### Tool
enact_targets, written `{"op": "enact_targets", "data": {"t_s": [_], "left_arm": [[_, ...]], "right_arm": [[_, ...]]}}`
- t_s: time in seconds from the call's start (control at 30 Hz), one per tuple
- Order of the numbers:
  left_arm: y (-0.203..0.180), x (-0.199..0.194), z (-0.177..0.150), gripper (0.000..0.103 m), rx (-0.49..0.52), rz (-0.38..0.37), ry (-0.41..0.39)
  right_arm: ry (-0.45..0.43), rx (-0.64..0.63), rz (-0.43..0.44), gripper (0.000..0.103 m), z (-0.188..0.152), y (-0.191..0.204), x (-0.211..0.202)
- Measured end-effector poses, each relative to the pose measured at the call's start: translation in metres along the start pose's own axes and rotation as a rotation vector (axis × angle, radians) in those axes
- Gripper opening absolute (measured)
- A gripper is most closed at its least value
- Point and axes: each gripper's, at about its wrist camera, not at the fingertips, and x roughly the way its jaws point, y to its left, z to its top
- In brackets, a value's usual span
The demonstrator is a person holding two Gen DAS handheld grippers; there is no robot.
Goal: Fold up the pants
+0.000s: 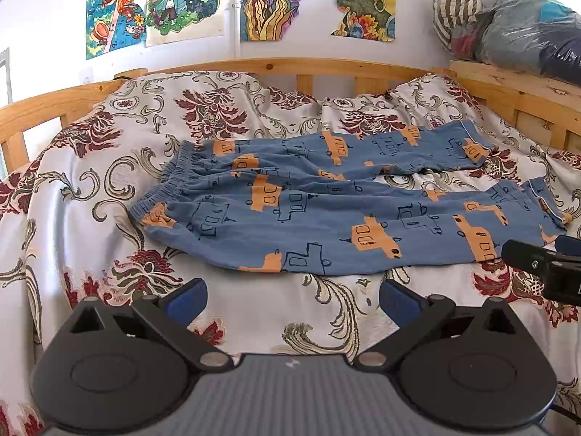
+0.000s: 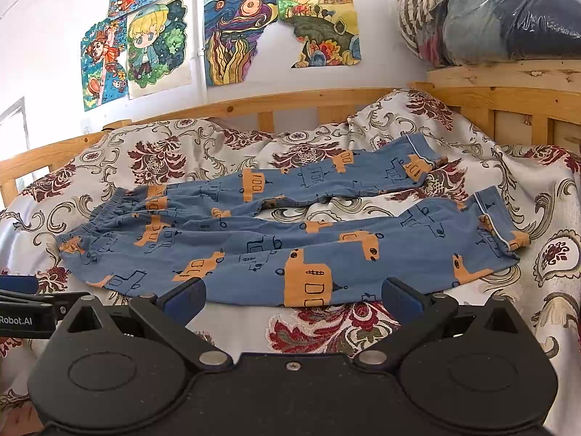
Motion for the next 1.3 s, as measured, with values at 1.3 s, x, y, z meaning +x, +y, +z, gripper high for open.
{"op": "enact_targets", "data": {"t_s": [1.3], "left_arm": [[-0.002,0.0005,-0.0033,0.103,-0.002,-0.007,0.009]], "right_arm": [[0.053,0.012,-0.003,0.102,-0.0022,0.0006,0.009]]}}
